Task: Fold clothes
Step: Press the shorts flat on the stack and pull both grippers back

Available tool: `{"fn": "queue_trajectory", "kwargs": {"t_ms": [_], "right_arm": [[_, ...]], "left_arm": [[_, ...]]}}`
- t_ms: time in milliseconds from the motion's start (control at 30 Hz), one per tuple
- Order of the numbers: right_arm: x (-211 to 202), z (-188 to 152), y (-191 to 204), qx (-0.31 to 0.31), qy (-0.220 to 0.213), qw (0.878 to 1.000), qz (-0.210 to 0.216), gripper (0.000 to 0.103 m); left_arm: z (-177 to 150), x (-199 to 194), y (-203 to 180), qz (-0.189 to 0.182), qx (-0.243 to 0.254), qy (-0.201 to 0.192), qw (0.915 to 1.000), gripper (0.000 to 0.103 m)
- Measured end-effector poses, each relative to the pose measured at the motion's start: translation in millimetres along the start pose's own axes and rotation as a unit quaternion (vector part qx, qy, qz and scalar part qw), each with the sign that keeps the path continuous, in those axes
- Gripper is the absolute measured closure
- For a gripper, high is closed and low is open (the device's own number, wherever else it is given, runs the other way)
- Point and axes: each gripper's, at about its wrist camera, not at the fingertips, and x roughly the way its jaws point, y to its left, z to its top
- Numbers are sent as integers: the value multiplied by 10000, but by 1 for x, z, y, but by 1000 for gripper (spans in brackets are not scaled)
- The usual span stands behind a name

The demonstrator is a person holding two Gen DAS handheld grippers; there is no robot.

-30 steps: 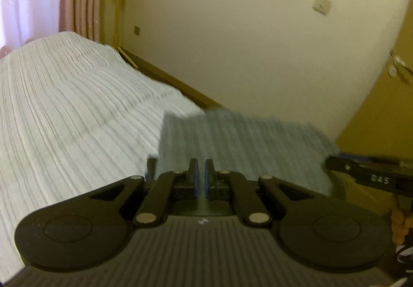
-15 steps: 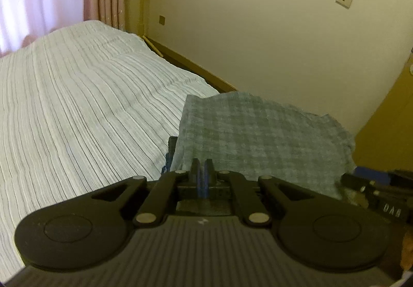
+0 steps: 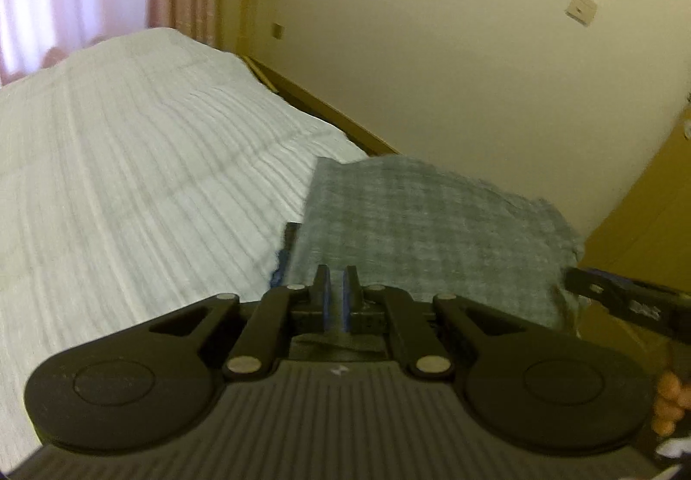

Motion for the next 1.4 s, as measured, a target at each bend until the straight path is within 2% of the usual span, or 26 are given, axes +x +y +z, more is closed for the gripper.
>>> {"fn": "queue_trajectory", "kwargs": {"t_ms": [67, 100, 167, 267, 400, 567, 733, 867, 1067, 1400], "right_arm": [[23, -2, -17, 245, 387, 9987, -205, 66], [23, -4, -20, 336, 440, 9980, -299, 66], [11, -5, -23, 458, 388, 9973, -426, 66], [-13, -11, -17, 417, 425, 9956, -725, 66], [-45, -27, -14, 632, 658, 9941, -580, 66], [-73, -33, 8, 435, 839, 9942, -506, 65], [-91, -26, 25, 208, 727, 9960, -476, 65], [-96, -22, 33, 9, 616, 9976, -314, 65], [-119, -22, 39, -220, 563, 9981, -140, 65], [-185, -52, 31, -265, 435, 9986, -145, 65]], "left_arm": [[0, 17, 0, 6, -63, 262, 9996, 98], [0, 23, 2, 21, -112, 460, 9989, 97], [2, 20, 3, 77, -132, 524, 9985, 97], [-1, 5, 3, 387, -23, 575, 9976, 90], [-2, -13, 3, 481, -127, 671, 9965, 88], [-8, -38, -15, 331, -92, 658, 9972, 79], [-17, -66, -39, 179, 23, 585, 9981, 76], [-23, -86, -55, 204, 116, 460, 9987, 73], [-33, -106, -71, 480, 128, 362, 9981, 70], [-68, -156, -111, 708, 355, 174, 9967, 64]]}}
